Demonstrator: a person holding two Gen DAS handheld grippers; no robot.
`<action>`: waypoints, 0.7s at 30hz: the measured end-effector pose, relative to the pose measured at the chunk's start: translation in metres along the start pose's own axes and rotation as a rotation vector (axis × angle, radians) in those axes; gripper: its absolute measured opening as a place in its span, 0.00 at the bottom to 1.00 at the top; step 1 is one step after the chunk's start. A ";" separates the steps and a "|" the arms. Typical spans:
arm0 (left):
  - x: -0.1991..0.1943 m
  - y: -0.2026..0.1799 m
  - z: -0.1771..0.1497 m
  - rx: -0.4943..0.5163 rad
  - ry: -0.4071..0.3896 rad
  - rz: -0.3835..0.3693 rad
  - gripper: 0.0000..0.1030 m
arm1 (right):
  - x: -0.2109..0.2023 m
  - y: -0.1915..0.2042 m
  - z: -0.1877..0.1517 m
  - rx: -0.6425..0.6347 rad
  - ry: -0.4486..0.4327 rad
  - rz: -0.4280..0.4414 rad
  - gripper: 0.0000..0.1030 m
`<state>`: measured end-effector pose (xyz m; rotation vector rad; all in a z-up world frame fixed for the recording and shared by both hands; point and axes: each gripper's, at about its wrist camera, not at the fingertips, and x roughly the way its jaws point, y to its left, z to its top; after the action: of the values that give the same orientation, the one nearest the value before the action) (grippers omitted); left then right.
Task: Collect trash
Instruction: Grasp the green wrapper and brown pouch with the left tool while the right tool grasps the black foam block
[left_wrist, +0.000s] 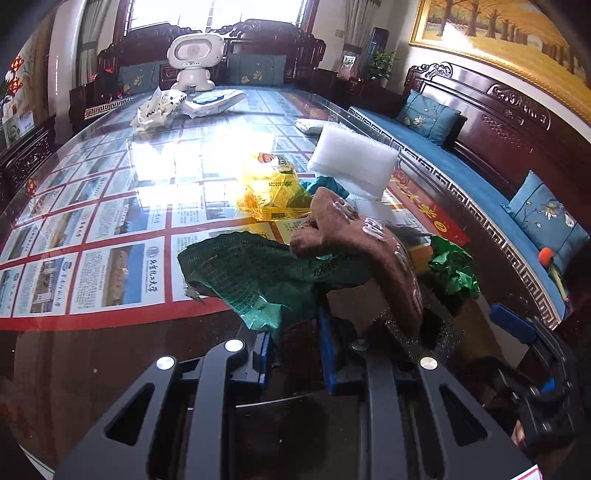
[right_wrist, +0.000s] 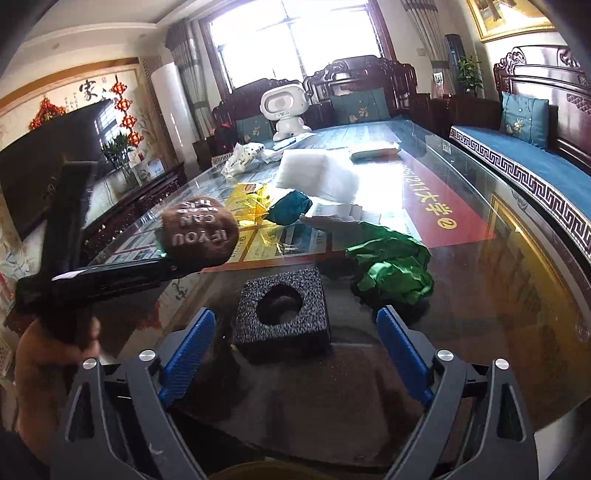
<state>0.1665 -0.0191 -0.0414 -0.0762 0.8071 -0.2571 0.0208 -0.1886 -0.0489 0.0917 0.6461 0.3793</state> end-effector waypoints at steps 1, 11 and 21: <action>-0.002 0.000 -0.001 0.003 -0.003 -0.001 0.22 | 0.006 0.001 0.003 -0.006 0.020 -0.014 0.77; -0.010 0.000 -0.010 0.067 -0.008 0.067 0.22 | 0.049 0.001 0.016 -0.028 0.174 -0.075 0.54; -0.024 -0.005 -0.012 0.148 -0.034 0.113 0.22 | 0.053 0.011 0.019 -0.110 0.144 -0.086 0.22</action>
<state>0.1411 -0.0179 -0.0319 0.1034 0.7542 -0.2076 0.0678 -0.1584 -0.0619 -0.0689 0.7673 0.3401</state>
